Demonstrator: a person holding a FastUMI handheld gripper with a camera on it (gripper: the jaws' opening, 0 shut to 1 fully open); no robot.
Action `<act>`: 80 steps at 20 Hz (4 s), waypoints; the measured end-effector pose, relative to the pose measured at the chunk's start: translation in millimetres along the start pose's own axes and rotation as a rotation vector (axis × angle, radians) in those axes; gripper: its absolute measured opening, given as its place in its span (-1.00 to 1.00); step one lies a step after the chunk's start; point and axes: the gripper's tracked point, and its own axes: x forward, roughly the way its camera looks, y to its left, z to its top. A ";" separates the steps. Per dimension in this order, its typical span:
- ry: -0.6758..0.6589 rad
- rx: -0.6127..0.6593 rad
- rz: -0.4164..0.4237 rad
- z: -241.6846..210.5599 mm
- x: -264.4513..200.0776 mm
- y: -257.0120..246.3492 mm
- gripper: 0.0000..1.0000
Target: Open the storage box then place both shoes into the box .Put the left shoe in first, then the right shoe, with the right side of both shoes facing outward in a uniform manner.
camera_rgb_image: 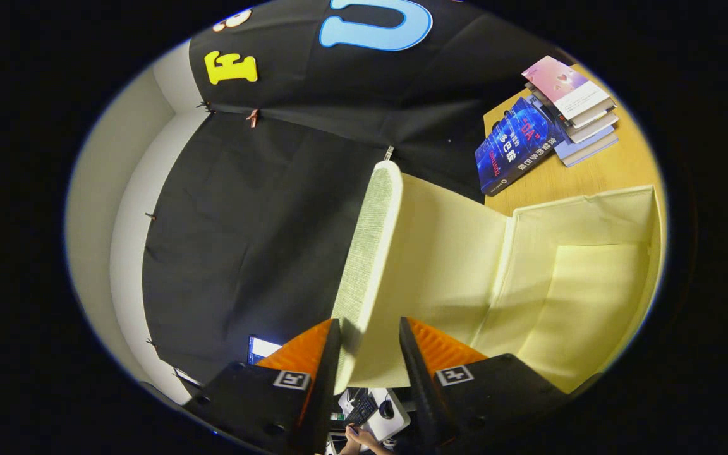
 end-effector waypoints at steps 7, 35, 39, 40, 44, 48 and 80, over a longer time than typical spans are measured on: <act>-0.002 -0.018 -0.031 1.6 -8.1 -9.9 0.84; -0.227 -0.237 -0.831 3.6 -351.7 -233.6 0.90; -0.156 -0.254 -1.029 -20.3 -405.9 -285.3 0.89; -0.139 -0.250 -1.059 -23.7 -410.3 -297.3 0.86; -0.075 -0.250 -1.158 -22.5 -419.2 -331.6 0.65; -0.033 -0.250 -1.221 -17.1 -422.0 -350.0 0.56; -0.103 0.033 -0.959 17.6 -374.2 -287.1 -0.90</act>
